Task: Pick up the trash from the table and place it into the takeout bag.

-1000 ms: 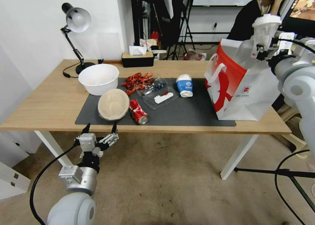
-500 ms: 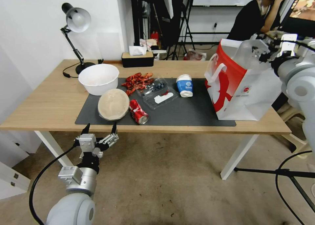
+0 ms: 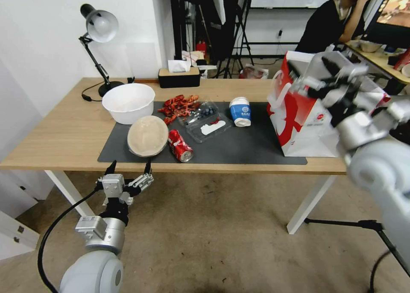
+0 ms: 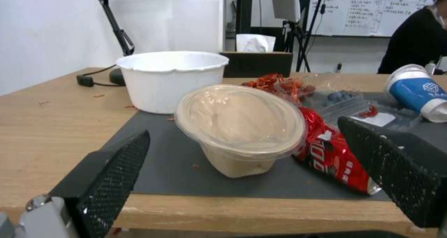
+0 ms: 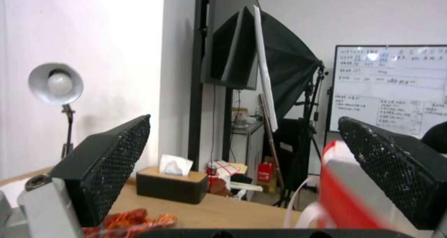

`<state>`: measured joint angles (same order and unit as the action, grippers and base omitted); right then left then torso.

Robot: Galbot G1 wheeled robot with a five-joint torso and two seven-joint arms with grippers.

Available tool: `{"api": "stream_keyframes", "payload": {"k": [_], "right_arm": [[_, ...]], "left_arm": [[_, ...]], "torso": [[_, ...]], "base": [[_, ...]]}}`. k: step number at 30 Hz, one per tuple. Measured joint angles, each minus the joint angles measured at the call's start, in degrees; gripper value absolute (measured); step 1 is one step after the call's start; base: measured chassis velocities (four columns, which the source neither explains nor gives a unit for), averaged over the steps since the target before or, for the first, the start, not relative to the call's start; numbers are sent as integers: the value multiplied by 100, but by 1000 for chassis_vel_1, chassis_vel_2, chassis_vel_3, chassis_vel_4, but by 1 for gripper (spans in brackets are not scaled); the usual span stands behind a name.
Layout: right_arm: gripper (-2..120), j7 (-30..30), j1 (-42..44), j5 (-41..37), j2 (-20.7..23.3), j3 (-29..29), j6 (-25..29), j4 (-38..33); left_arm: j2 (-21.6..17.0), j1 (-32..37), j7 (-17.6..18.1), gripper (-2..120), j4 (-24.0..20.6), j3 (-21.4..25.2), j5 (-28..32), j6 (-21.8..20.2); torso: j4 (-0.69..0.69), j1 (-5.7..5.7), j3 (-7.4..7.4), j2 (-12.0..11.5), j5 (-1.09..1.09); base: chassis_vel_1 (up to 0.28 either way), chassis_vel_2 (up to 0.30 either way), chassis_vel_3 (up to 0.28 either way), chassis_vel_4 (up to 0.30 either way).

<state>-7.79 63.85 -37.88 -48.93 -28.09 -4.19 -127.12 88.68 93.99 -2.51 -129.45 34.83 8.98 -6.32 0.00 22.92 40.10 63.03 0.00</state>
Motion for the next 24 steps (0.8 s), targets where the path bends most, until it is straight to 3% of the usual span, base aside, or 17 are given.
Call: {"api": "stream_keyframes", "payload": {"k": [9, 17, 24], "right_arm": [[100, -201, 1784, 2006, -828, 152, 1133, -222], [100, -699, 2789, 2690, -1336, 261, 1838, 118], [100, -923, 3072, 2697, -1524, 379, 2175, 560]], "left_arm": [[3, -37, 0, 100, 67, -4, 3, 34], [5, -59, 0, 100, 141, -2, 12, 83], [1, -41, 2, 100, 153, -2, 12, 114]], "torso": [[-3, -1, 0, 0, 0], [-1, -1, 0, 0, 0], [0, -1, 0, 0, 0]], "base": [[0, 0, 0, 0], [0, 0, 0, 0], [0, 0, 0, 0]]}}
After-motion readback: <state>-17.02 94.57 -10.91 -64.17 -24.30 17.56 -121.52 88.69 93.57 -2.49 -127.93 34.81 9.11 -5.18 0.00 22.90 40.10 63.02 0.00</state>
